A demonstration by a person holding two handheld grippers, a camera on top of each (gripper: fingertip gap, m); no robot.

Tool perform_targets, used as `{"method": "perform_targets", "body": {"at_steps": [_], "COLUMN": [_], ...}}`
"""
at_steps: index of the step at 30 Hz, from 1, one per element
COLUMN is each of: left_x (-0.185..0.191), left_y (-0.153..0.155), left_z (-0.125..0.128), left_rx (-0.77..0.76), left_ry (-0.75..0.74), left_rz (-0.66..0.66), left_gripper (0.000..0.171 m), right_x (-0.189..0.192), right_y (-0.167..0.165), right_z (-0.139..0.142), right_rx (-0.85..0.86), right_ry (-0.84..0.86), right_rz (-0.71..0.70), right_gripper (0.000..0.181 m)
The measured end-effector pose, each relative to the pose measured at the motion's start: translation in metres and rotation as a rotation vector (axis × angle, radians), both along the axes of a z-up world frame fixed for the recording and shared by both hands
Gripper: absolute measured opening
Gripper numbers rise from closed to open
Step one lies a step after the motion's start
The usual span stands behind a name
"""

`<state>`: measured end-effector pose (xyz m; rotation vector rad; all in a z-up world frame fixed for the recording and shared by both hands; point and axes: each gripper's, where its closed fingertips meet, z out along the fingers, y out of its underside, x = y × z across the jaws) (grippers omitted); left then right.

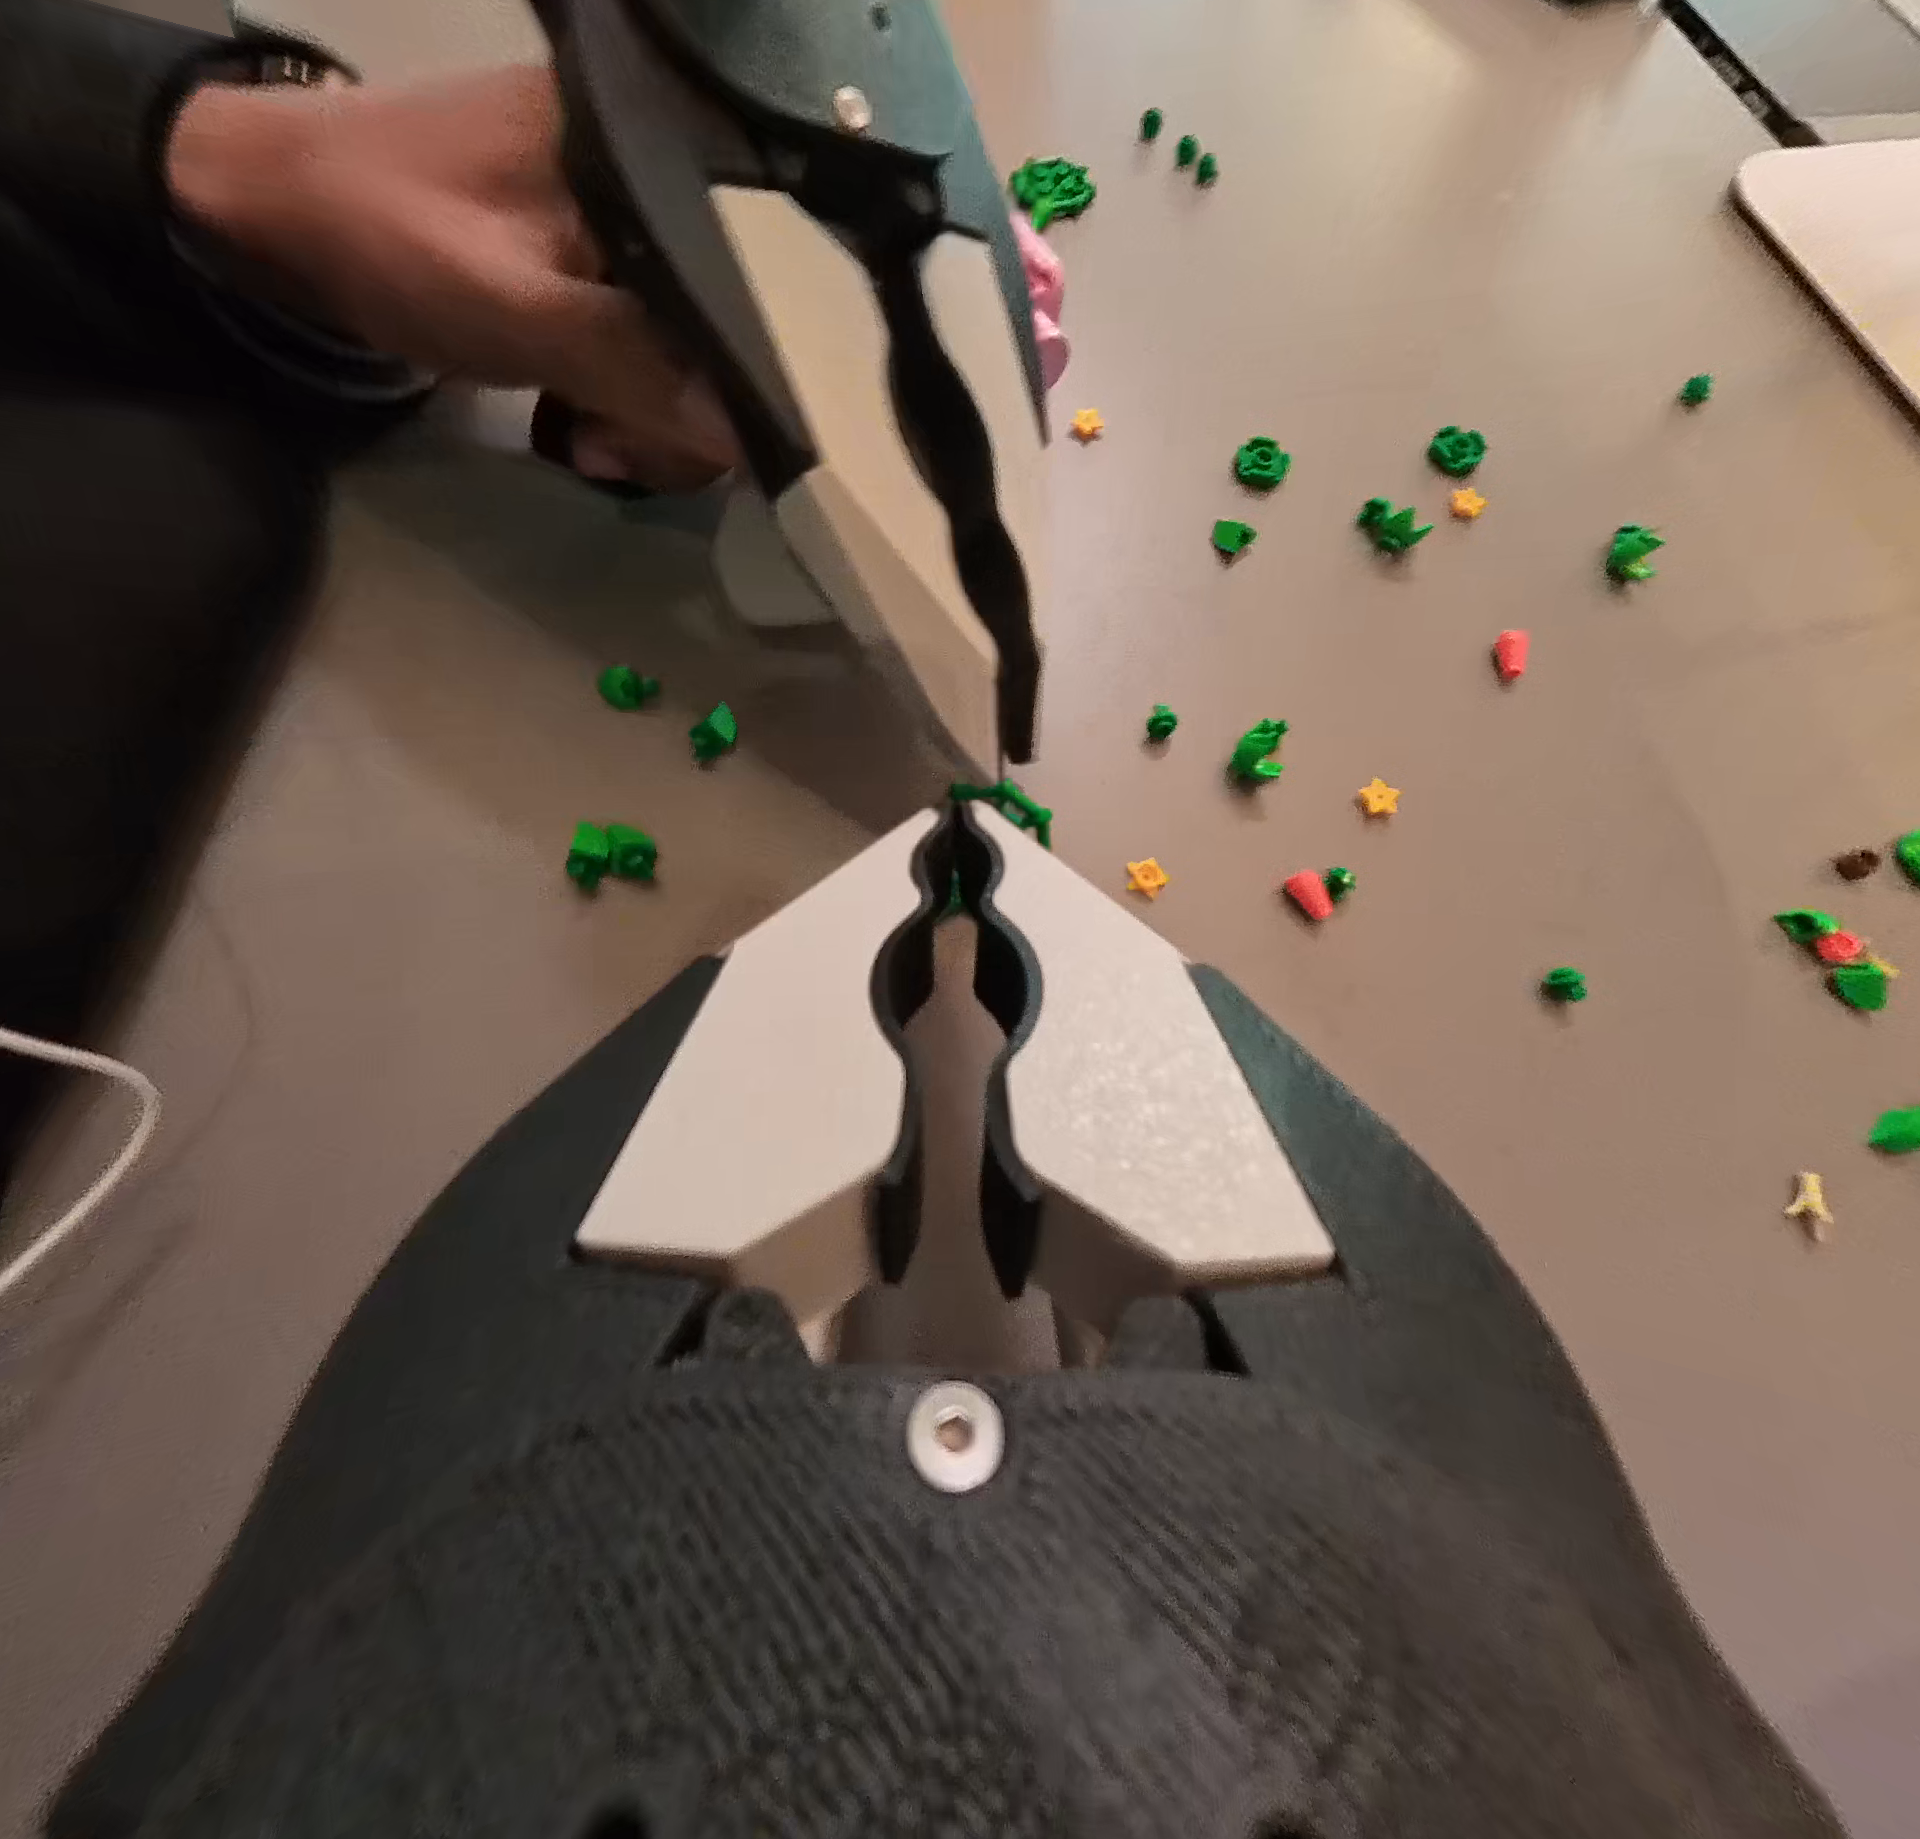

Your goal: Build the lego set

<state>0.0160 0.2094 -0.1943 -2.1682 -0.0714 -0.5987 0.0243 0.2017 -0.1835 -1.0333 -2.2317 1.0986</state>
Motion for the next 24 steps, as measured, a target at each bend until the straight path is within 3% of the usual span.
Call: {"method": "perform_targets", "body": {"at_steps": [9,16,20,24], "left_x": [0.009,0.007,0.005,0.003], "left_y": [-0.003,-0.008,-0.010,-0.009], "left_z": [-0.002,-0.011,-0.007,-0.006], "left_rx": [-0.022,-0.067,-0.042,-0.030], "left_ry": [-0.102,-0.087,-0.080,-0.066], "left_rz": [-0.063,-0.068,-0.065,-0.064], "left_gripper": [0.000,0.000,0.000,0.000], "right_x": [0.007,0.000,-0.005,-0.006], "right_y": [-0.010,-0.001,0.003,0.011], "right_z": [-0.018,-0.029,-0.015,-0.016], "right_rx": [0.157,0.295,0.288,0.261], "right_ry": [-0.010,0.005,0.078,0.064], "right_rz": [0.061,0.015,-0.014,-0.049], "right_gripper": [0.000,0.016,0.015,0.027]}}
